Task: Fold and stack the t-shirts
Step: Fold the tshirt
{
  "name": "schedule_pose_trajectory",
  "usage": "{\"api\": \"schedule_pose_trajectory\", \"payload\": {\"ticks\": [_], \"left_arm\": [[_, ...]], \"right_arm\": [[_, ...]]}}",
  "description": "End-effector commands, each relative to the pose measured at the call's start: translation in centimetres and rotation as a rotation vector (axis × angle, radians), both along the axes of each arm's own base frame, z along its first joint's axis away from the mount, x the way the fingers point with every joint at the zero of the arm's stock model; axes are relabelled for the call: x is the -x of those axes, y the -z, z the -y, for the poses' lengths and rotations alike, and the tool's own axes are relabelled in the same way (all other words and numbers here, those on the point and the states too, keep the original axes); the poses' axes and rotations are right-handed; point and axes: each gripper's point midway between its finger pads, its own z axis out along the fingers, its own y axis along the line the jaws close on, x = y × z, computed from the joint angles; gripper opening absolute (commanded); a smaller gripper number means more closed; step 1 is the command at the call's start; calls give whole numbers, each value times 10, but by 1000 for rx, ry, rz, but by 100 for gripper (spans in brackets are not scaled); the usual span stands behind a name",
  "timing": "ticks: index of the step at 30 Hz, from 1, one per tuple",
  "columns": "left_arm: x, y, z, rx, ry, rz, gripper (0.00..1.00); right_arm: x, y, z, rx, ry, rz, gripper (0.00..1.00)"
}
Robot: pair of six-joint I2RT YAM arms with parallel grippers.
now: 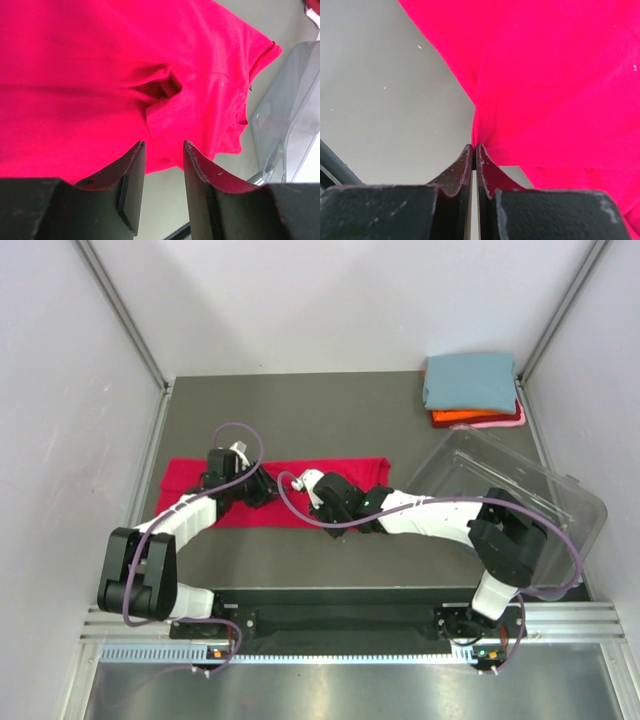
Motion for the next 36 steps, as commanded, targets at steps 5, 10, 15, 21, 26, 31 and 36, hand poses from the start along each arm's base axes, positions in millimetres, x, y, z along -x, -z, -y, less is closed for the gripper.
{"api": "schedule_pose_trajectory", "payload": {"ticks": [5, 10, 15, 21, 26, 31, 36], "left_arm": [[-15, 6, 6, -29, -5, 121, 42], [-24, 4, 15, -8, 37, 216, 42], [-26, 17, 20, -14, 71, 214, 42], [-29, 19, 26, 0, 98, 237, 42], [-25, 22, 34, 28, 115, 224, 40], [-20, 21, 38, 41, 122, 186, 16], [-16, 23, 27, -25, 77, 96, 0]], "right_arm": [[2, -28, -15, -122, 0, 44, 0], [3, -28, -14, -122, -3, 48, 0], [2, -32, -14, -127, -3, 56, 0], [3, -32, -11, -126, -5, 59, 0], [3, -33, -9, -122, 2, 65, 0], [3, -38, -9, -131, 7, 63, 0], [4, -47, -7, -148, 40, 54, 0]]}}
